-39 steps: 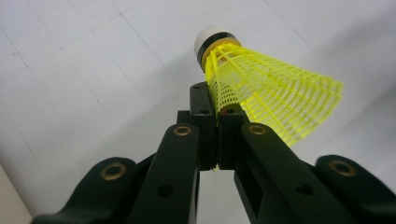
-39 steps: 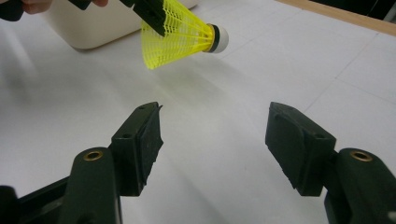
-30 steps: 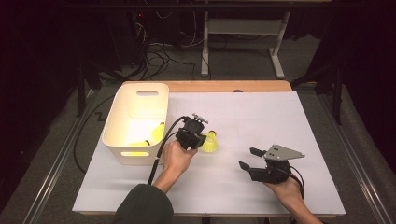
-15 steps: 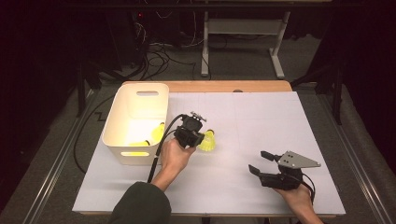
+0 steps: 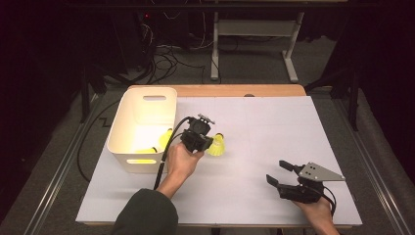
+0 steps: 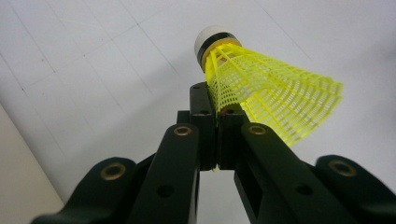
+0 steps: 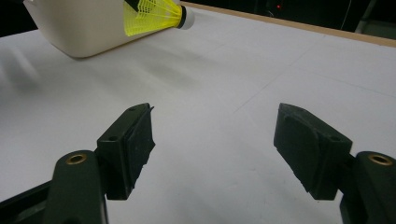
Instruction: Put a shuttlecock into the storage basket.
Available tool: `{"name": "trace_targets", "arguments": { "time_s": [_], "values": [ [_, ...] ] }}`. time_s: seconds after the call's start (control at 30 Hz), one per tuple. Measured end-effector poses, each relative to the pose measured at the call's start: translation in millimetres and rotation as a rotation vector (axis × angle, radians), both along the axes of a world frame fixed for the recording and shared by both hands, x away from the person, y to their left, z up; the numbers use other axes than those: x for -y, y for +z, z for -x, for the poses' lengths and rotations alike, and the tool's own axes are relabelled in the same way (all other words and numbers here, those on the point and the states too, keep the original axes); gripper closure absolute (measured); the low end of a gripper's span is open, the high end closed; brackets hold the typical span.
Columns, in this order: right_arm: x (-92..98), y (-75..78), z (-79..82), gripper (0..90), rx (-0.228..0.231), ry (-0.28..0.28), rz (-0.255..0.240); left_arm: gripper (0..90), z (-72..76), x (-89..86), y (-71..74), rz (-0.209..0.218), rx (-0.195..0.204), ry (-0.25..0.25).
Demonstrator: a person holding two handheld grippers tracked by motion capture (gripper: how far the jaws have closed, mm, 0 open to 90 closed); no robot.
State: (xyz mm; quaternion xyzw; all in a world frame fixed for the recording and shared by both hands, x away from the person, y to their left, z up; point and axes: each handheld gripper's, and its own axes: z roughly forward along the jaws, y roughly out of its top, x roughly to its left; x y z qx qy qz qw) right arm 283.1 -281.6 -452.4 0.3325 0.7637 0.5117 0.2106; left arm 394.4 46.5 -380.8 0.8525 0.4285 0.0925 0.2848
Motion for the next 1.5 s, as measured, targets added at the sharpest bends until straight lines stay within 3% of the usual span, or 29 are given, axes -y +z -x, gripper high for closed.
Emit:
{"name": "trace_targets", "arguments": {
  "time_s": [0.5,1.5],
  "values": [
    [7.3,-7.1,5.1,29.0,0.001,-0.009,0.0,88.7,-2.6,-5.0,6.2,0.001,-0.008,0.008],
    [18.8,-6.9,5.9,29.6,0.006,-0.027,-0.009,88.7,-3.4,-11.9,25.7,-0.015,0.002,0.016]
  ]
}}
